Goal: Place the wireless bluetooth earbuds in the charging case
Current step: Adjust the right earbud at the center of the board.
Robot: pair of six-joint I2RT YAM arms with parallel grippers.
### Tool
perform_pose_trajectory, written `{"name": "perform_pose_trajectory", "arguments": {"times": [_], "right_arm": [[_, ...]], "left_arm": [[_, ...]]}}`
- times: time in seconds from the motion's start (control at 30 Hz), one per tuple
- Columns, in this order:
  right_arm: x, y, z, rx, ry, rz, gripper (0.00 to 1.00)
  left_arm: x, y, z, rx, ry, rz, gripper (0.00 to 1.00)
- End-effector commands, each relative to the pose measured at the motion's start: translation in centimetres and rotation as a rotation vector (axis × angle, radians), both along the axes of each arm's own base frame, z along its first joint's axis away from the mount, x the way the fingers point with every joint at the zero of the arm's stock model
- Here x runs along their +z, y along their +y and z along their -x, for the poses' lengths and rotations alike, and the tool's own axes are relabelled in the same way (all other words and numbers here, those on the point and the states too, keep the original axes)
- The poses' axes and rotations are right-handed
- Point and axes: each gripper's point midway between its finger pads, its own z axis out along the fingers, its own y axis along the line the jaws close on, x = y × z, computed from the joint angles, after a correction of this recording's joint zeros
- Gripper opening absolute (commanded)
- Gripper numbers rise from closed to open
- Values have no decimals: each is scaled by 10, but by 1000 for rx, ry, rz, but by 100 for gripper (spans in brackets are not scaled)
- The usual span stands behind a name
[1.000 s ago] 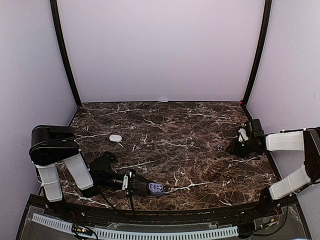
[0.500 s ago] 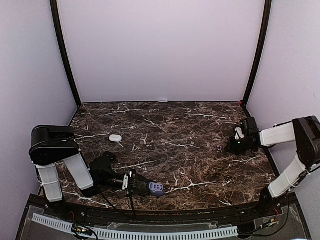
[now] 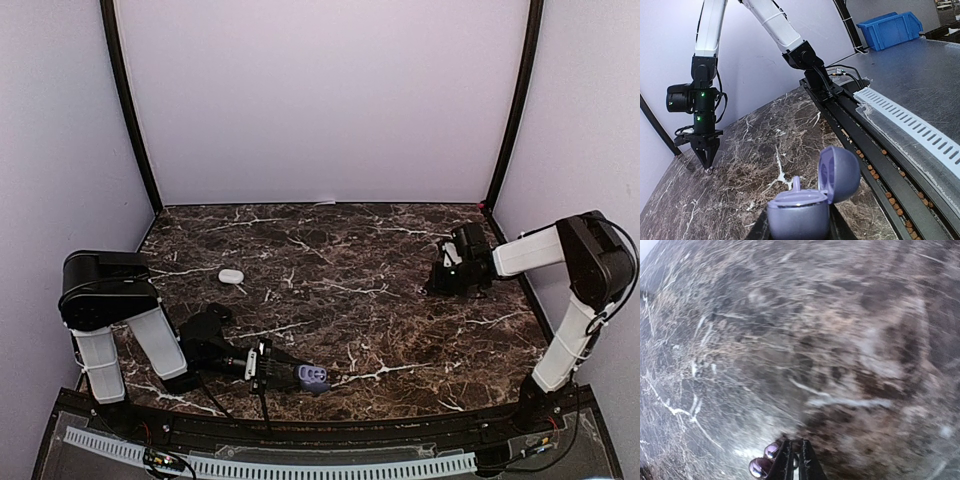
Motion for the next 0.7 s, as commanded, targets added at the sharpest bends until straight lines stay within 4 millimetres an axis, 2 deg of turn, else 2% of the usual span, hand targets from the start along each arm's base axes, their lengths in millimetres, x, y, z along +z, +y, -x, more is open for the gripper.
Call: {"name": "perform_pose_trajectory", "arguments": {"times": [0.0, 0.17, 0.37, 0.67], "right_arm": [[-3, 24, -2, 83, 10, -14, 8], [6, 22, -6, 76, -12, -2, 13], [14, 21, 0, 73, -20, -12, 18], [5, 20, 10, 80, 9, -16, 19]], "left_arm": [[12, -2, -1, -9, -20, 50, 3], [11, -2, -1, -7, -18, 47, 3], [12, -2, -1, -7, -19, 49, 3], [12, -2, -1, -8, -16, 50, 3]]}}
